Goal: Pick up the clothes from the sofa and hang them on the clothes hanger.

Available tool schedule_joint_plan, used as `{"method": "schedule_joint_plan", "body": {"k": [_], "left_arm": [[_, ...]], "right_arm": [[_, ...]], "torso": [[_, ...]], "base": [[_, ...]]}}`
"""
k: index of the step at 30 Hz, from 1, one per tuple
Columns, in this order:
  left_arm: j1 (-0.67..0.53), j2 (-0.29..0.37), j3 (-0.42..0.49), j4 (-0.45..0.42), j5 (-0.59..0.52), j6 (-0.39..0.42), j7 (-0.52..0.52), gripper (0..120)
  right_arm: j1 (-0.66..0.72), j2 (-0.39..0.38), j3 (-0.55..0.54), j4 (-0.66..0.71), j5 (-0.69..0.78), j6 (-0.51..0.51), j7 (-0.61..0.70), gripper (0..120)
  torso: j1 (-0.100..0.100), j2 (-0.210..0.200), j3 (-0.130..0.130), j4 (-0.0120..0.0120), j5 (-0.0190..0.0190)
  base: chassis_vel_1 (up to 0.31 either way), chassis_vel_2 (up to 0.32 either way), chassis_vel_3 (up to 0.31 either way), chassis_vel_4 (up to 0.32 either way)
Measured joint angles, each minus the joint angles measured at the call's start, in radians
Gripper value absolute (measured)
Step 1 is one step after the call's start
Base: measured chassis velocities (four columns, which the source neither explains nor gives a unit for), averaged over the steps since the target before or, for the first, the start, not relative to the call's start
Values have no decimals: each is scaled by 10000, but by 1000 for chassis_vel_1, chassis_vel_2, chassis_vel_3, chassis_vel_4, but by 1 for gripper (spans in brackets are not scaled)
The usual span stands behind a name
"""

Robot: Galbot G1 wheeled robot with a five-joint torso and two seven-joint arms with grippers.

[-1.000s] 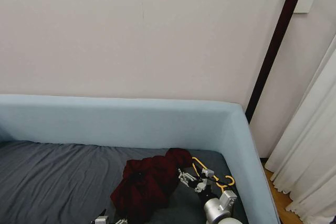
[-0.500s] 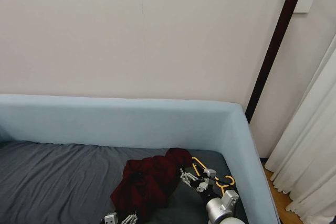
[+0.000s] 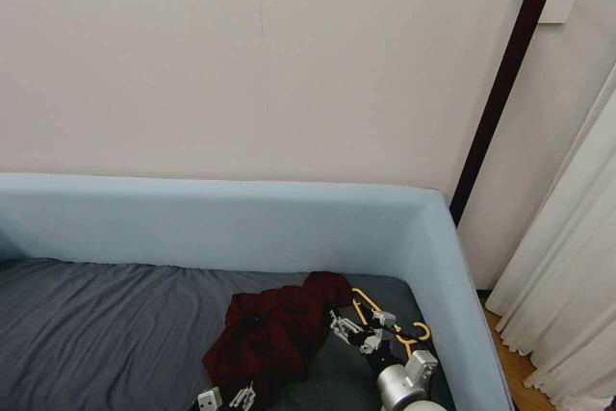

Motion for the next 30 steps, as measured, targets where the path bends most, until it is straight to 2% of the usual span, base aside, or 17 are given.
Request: {"method": "schedule_joint_plan", "body": {"k": [4, 5, 8, 10, 12, 15, 20, 23, 25, 29, 30], "left_arm": [[-92, -45, -42, 73, 15, -24, 21, 37], [-92, -45, -42, 73, 15, -24, 21, 37], [-68, -15, -88, 17, 69, -29, 25, 23], [-57, -4, -108, 1, 77, -33, 25, 20], [-22, 22, -159, -44, 101, -50, 25, 9], [9, 45, -216, -95, 129, -74, 25, 1], [-10, 156, -369, -166, 224, -80, 21, 0], [-52, 243, -411, -178, 338, -88, 20, 0], [-50, 250, -433, -200, 372, -92, 20, 0], [65, 238, -519, -325, 453, -86, 3, 0], [65, 238, -519, -325, 453, -86, 3, 0]], "right_arm": [[-33, -4, 24, 10, -12, 0, 7, 100], [-33, -4, 24, 10, -12, 0, 7, 100], [-37, -12, 39, 2, -15, 0, 8, 100], [-37, -12, 34, -12, -18, 0, 8, 100], [-31, 1, -47, -114, -58, -17, 32, 100], [-15, 4, -157, -217, -90, -213, 258, 100], [103, -76, -401, -239, 1170, -1214, 546, 100], [371, -110, -546, -384, 2680, -2305, 298, 100], [523, -68, -703, -767, 3034, -2576, -163, 100], [840, 307, -1246, -2509, 2789, -2401, -2326, 100], [840, 307, -1246, -2509, 2789, -2401, -2326, 100]], "torso": [[0, 0, 0, -1, -1], [0, 0, 0, -1, -1], [0, 0, 0, -1, -1], [0, 0, 0, -1, 0], [0, 0, 0, -1, -1], [0, 0, 0, 0, -2], [0, 1, 0, -1, -2], [0, 0, 0, 0, -2], [0, 0, 0, 1, -2], [0, 1, 0, 1, -2], [0, 1, 0, 1, -2]], "base": [[0, 0, 0, 0], [0, 0, 0, 0], [0, 0, 0, 0], [0, 0, 0, 0], [0, 0, 0, 0], [0, 0, 0, 0], [0, 0, 0, 0], [0, 0, 0, 0], [0, 0, 0, 0], [0, 0, 0, 0], [0, 0, 0, 0]]}}
